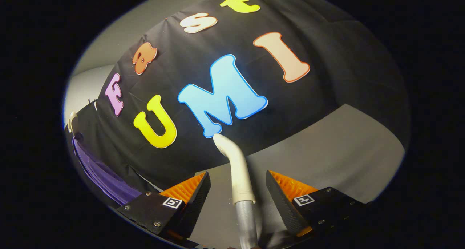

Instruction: Iron the clothes twice with a garment steamer, once on the left side and once on the right side.

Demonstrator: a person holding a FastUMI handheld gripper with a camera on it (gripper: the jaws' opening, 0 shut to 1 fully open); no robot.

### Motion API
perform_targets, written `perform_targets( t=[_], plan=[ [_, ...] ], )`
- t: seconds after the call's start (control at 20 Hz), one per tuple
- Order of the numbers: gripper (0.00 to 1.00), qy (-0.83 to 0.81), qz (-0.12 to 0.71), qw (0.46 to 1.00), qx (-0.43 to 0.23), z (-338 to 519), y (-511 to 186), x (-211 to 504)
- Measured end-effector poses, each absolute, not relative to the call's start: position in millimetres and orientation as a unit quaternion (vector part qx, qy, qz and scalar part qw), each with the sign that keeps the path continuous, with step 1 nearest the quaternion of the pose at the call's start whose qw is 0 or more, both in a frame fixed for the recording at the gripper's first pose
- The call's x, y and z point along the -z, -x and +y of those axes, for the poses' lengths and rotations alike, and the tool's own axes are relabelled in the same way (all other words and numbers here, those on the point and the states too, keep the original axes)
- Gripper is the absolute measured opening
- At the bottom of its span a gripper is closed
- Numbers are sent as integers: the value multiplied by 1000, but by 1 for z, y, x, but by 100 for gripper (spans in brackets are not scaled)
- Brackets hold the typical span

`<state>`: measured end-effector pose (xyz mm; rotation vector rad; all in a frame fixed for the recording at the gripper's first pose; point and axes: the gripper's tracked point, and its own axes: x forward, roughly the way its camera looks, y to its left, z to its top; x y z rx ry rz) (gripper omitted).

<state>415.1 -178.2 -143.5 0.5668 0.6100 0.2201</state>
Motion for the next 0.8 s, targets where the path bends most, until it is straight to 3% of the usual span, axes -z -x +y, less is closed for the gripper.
perform_targets(
  t=[0.3, 0.65, 0.7, 0.8],
  plan=[
    [95, -386, 370, 834, -135, -159, -431, 178],
    [91, -431, 398, 794, -158, -142, -440, 188],
    [87, -436, 402, 789, -161, -140, -440, 188],
    [70, -440, 416, 779, -160, -137, -436, 192]
  ],
)
